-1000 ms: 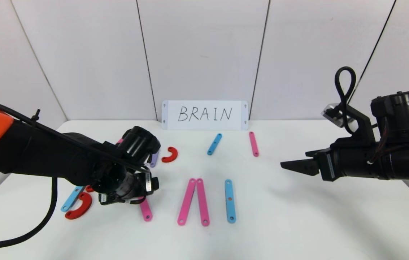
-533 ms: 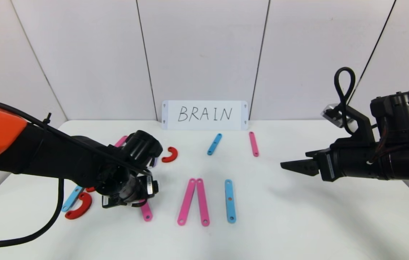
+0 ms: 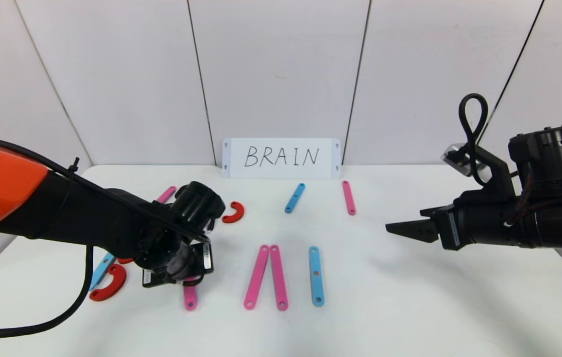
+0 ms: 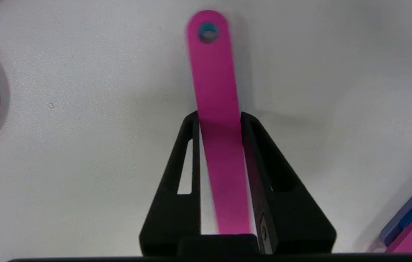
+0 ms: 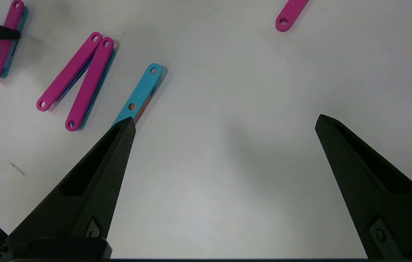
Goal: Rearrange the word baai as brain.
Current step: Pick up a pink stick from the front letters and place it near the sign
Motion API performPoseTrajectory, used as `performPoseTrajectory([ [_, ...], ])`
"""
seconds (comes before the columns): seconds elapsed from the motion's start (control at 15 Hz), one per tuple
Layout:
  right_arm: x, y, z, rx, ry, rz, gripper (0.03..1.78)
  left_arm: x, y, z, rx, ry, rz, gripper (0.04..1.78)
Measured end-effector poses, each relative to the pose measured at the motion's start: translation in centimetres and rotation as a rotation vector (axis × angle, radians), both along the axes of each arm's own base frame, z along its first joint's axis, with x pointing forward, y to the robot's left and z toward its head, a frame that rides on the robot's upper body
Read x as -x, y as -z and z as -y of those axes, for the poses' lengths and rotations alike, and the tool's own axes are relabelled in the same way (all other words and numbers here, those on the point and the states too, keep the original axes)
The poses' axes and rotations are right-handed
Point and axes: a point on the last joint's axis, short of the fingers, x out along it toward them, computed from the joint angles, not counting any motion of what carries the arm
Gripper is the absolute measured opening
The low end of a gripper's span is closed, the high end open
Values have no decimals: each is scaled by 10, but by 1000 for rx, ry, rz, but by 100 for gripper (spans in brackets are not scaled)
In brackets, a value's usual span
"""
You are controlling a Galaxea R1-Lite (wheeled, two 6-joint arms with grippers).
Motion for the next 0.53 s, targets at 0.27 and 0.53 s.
performPoseTrajectory([
  [0.27, 0, 0, 0, 0, 0, -1, 173, 0, 0, 0, -1, -1, 0, 30],
  [0.53, 0, 0, 1, -1, 1, -1, 173, -1, -11, -1, 11, 9, 34, 30],
])
